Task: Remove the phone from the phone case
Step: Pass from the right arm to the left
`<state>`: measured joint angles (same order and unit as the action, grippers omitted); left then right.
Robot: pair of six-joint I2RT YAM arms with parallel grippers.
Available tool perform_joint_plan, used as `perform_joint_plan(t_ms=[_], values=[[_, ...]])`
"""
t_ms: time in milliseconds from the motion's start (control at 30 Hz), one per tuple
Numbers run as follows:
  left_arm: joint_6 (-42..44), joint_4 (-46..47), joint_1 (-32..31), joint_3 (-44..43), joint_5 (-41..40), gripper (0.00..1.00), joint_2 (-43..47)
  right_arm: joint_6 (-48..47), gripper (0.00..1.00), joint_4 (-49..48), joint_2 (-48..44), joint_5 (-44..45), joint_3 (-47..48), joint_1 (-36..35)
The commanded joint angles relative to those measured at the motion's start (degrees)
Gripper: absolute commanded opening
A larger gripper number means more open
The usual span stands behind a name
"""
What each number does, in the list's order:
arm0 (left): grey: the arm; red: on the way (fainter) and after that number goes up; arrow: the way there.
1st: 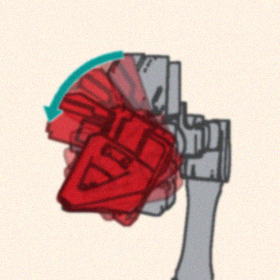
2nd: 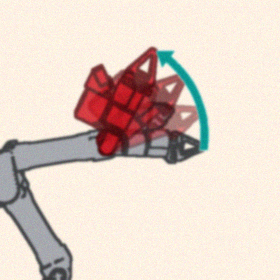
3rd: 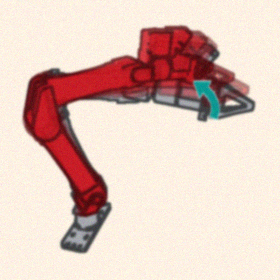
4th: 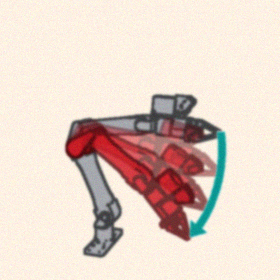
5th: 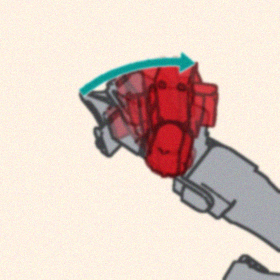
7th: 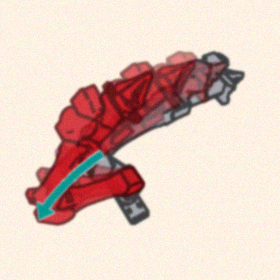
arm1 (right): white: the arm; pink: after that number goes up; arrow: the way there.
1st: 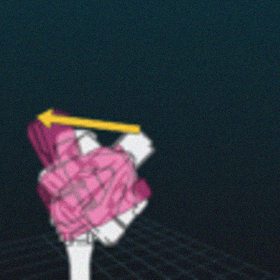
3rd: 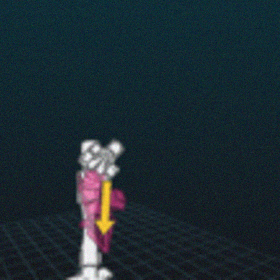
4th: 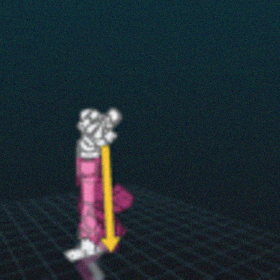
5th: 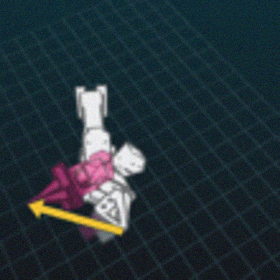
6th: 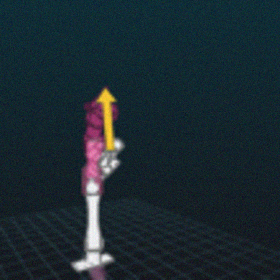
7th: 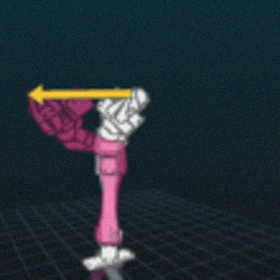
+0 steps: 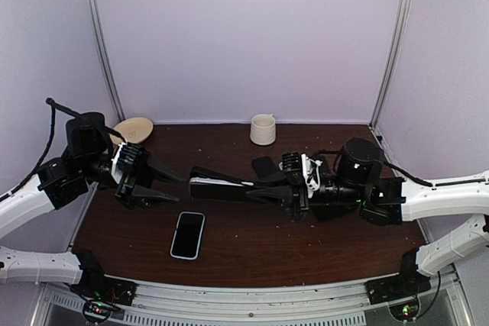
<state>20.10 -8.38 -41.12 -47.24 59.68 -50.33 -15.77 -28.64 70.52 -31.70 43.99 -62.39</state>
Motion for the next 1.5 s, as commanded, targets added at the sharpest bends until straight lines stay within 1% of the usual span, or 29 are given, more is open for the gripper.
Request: perform_joint_plan(t_ms=[0, 133, 433, 633, 700, 800, 1000, 1133, 1200, 1267, 1300, 1367, 1400, 1467], values=[[-1.65, 2.94, -0.21, 0.19, 2.5, 0.35, -0.69, 0.98, 0.0, -7.23, 0.54, -2.31, 3.96, -0.19], [-1.56, 2.93, -0.78, 0.36, 1.04, 0.35, -0.91, 1.53, 0.0, -8.08, 1.09, -3.06, 4.56, -0.22], [-1.63, 2.93, -1.04, 0.23, -6.74, 0.36, -1.65, 2.92, 0.0, -9.13, 1.55, -6.51, 5.63, -0.27], [-2.17, 2.69, -1.01, -0.12, -8.54, 0.35, -2.39, 3.65, 0.0, -10.71, 1.5, -7.6, 5.53, -0.27], [-2.15, 2.67, -1.04, -0.14, -8.31, 0.33, -2.56, 3.65, 0.0, -10.78, 1.74, -7.29, 5.79, -0.28], [-2.28, 2.96, -1.06, -0.25, -8.54, 0.25, -2.71, 3.31, 0.0, -10.09, 2.43, -7.06, 6.39, -0.28], [-4.45, 4.62, -1.04, -0.32, -11.26, 0.18, -3.34, 2.26, 0.0, -8.22, 3.42, -6.48, 7.72, -0.36], [-5.29, 4.75, -1.04, -0.79, -12.63, 0.09, -4.11, 2.34, 0.0, -9.17, 4.6, -6.02, 7.7, -0.7], [-5.2, 4.77, -1.03, -0.82, -13.67, 0.01, -4.18, 2.71, 0.0, -9.98, 5.32, -5.92, 7.56, -0.88], [-4.84, 4.73, -1.04, -0.67, -15.04, 0.0, -4.11, 3.39, 0.0, -10.62, 5.96, -5.56, 7.32, -0.98], [-4.4, 4.75, -1.05, -0.46, -15.65, 0.0, -4.03, 3.9, 0.06, -10.67, 6.17, -5.11, 7.14, -1.02], [-2.62, 4.19, -1.01, -0.26, -16.43, 0.0, -3.66, 5.16, 0.33, -10.48, 6.25, -4.26, 6.02, -1.0], [-1.96, 3.91, -1.04, -0.02, -16.58, 0.0, -3.5, 5.9, 0.43, -10.47, 6.17, -4.1, 5.35, -0.99], [-0.6, 3.38, -1.1, 0.26, -16.74, 0.0, -3.17, 7.54, 0.55, -9.84, 5.78, -3.91, 3.97, -1.09]])
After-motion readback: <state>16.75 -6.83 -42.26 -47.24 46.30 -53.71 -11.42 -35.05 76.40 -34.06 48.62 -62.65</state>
